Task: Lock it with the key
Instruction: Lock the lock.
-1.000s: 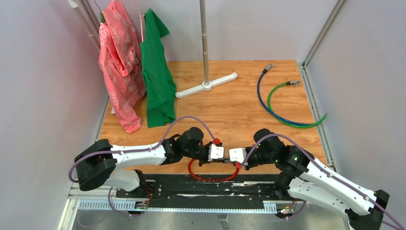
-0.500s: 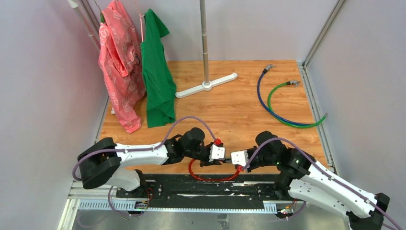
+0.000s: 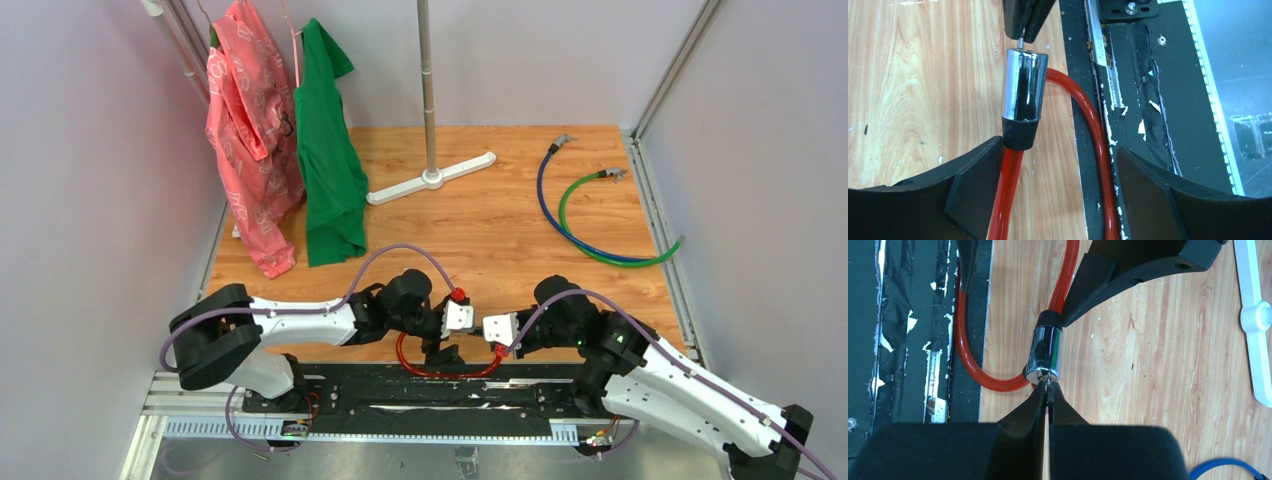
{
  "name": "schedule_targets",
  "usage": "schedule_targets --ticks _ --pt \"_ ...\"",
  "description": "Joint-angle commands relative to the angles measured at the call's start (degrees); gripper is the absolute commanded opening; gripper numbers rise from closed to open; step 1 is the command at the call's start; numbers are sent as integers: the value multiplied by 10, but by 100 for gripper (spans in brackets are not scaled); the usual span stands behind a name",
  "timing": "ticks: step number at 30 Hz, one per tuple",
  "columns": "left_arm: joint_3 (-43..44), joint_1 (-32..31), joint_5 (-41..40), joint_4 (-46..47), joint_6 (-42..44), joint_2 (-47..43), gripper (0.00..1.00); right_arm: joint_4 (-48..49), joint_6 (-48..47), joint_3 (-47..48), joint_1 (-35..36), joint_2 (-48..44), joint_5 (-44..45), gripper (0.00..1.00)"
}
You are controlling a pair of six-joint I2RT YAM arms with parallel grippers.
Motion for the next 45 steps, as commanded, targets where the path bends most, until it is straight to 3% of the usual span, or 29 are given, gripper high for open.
schedule_targets --ticks 1,11,14,18,20,25,31,34,36,45 --pt "8 -19 -17 57 -66 14 83 -54 8 -26 -1 0 -21 0" --pt "0 -23 -128 74 -12 25 99 -51 -1 -30 -1 -4 -31 0" --pt "-1 -23 -92 90 2 23 100 -50 -1 -30 -1 -4 -29 0" --pt "1 -26 -37 133 -41 37 99 -50 -1 -30 -1 -7 -25 0" --pt "1 -30 -34 148 -68 49 95 -47 -5 -32 -1 -9 -23 0" --pt "2 -32 -58 156 -70 61 66 -48 -12 -35 -1 -16 -24 0" --pt "6 -32 -58 180 -88 77 60 -47 -14 -36 -1 -16 -29 0" --pt "7 -32 -55 183 -74 82 69 -48 -15 -35 -1 -15 -35 0" --pt "7 -32 -63 190 -57 85 70 -49 -15 -34 -1 -14 -37 0" --pt "14 -31 -69 202 -48 95 36 -50 -16 -34 -1 -17 -37 0"
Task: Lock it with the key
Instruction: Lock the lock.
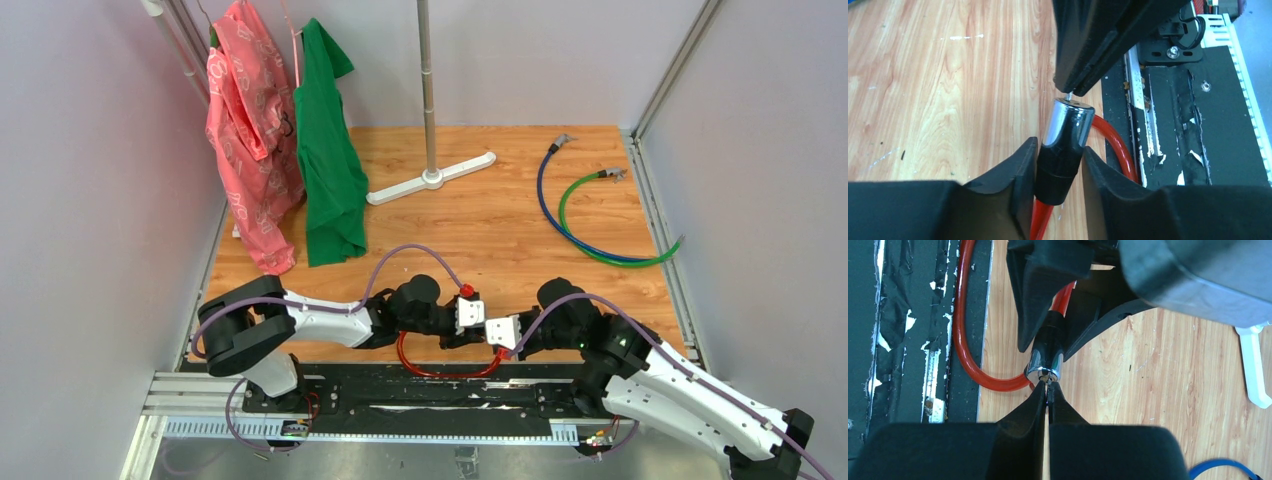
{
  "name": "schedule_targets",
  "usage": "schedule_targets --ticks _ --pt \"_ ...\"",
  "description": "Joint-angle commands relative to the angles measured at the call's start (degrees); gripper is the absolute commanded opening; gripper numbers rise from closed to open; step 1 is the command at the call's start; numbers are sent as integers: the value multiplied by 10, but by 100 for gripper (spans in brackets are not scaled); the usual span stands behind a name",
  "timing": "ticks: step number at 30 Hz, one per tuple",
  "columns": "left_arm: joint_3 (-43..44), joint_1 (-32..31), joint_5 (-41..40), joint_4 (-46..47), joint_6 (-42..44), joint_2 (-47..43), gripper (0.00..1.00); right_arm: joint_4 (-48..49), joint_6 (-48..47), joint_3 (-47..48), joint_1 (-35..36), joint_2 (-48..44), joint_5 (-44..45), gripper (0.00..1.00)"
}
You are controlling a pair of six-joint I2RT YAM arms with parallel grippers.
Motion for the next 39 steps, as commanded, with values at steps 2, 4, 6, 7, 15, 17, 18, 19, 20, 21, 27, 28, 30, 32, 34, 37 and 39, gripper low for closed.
schedule_targets --ticks 2,4,6,7,15,17,18,19,20,21,27,28,30,32,34,37,39 --pt "17 -5 13 22 -1 11 27 -54 -8 -22 -1 0 -38 0" --pt "19 -5 21 22 -11 14 16 -54 -8 -23 -1 0 -38 0" --pt "19 -5 24 22 -24 15 3 -54 -8 -21 -1 -1 -39 0" --pt "19 -5 24 22 -33 14 0 -55 -9 -21 -1 -2 -39 0" --pt "17 -5 7 -2 -54 9 0 -117 -22 23 -1 1 -37 52" --pt "15 -4 6 -5 -52 8 0 -139 -27 47 -1 1 -21 59" --pt "15 -4 7 -5 -53 7 0 -149 -27 56 -1 0 -14 60" --pt "14 -4 8 -5 -53 7 0 -153 -25 63 -1 -1 -9 60" --pt "14 -4 8 -6 -53 7 0 -154 -22 67 -1 -2 -5 61" --pt "13 -4 8 -8 -53 6 0 -153 -19 69 -1 -1 -2 61" --pt "13 -3 16 -12 -51 8 0 -124 13 74 -1 35 45 59" --pt "10 -3 22 -12 -50 9 0 -123 17 82 -1 55 52 58" --pt "9 -3 28 -13 -47 9 0 -119 24 90 -2 55 51 57" --pt "8 -3 28 -13 -47 10 0 -119 30 99 -3 56 49 57" --pt "9 -3 31 -13 -46 11 0 -119 37 104 -6 58 47 57" --pt "9 -3 35 -13 -45 12 0 -119 42 104 -14 64 44 53" --pt "9 -3 35 -13 -45 11 0 -118 44 105 -17 65 53 47"
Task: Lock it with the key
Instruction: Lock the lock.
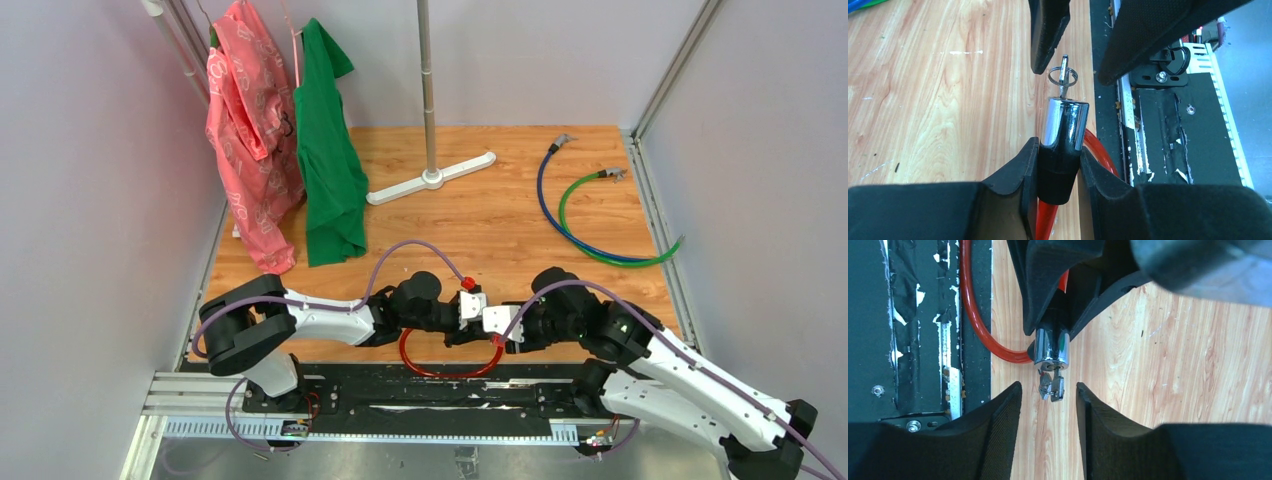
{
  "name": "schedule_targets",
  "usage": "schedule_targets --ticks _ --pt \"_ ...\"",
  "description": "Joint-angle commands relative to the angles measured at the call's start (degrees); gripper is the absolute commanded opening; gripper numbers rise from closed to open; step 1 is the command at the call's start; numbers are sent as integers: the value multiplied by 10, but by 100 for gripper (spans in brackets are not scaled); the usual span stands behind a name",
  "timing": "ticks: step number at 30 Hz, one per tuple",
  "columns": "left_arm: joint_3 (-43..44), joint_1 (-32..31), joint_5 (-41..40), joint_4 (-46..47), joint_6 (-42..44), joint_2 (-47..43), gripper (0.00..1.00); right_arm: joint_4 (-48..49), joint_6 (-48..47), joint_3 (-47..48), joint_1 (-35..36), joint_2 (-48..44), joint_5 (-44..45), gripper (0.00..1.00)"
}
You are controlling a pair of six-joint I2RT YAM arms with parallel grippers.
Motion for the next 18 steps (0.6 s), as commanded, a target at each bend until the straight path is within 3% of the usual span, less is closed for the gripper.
schedule_targets --ticks 1,7,10,12,16,18 --pt "-8 -6 26 -29 -2 6 0 -6 19 14 -13 3 21 43" --pt "-8 -6 28 -30 -1 5 0 7 30 20 -19 10 20 27" --pt "-8 -6 28 -29 -1 4 0 12 36 27 -19 19 16 24" --pt "-8 -7 28 -30 -1 4 0 11 41 29 -19 22 11 27" --pt "-10 -7 29 -29 0 2 0 1 48 37 -18 29 -1 46" --pt "-11 -7 30 -30 0 2 0 -1 51 41 -18 32 -7 46"
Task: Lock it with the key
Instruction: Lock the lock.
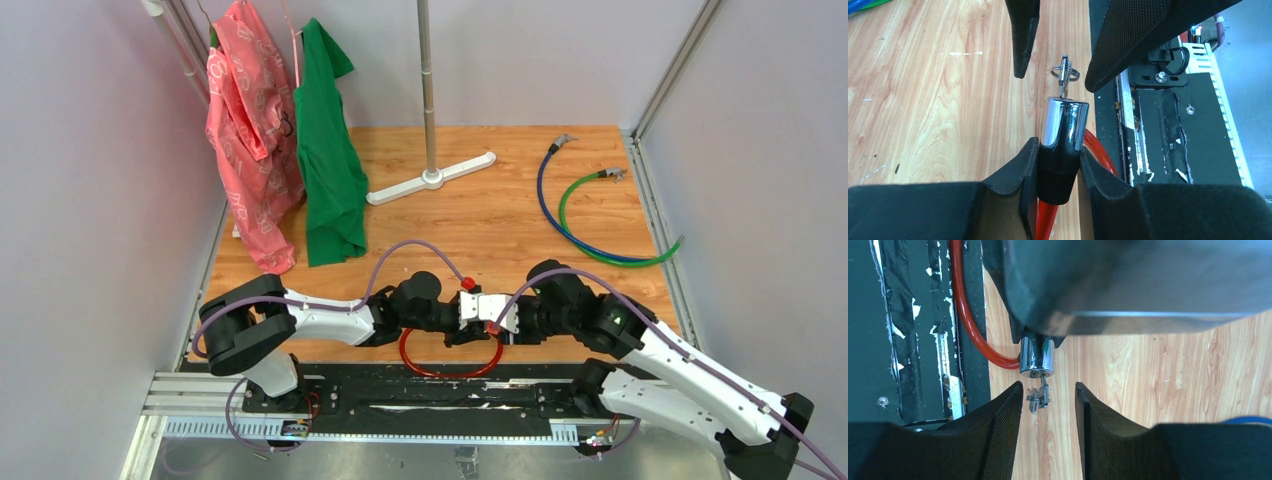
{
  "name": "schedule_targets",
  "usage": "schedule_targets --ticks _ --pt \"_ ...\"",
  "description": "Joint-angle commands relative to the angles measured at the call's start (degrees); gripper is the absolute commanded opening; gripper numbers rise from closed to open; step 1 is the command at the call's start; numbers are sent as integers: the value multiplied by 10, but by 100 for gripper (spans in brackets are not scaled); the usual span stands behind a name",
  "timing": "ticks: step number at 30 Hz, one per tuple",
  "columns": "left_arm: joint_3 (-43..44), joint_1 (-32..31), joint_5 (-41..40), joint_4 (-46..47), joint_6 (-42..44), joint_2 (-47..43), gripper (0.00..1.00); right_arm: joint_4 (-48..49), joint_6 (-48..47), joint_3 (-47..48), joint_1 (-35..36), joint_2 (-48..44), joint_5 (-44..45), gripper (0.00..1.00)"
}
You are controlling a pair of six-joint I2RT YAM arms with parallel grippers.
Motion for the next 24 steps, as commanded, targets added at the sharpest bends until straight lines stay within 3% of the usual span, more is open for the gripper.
schedule_targets --ticks 1,7,20,24 --pt "-11 -7 29 -31 0 2 0 -12 16 25 -6 5 -16 45" --pt "-11 -7 30 -31 0 2 0 -14 32 45 -6 17 -29 30" --pt "-12 -7 30 -31 0 2 0 -36 12 12 -6 7 -17 29" --pt "-13 -7 33 -30 1 2 0 -25 15 5 -6 7 -11 22"
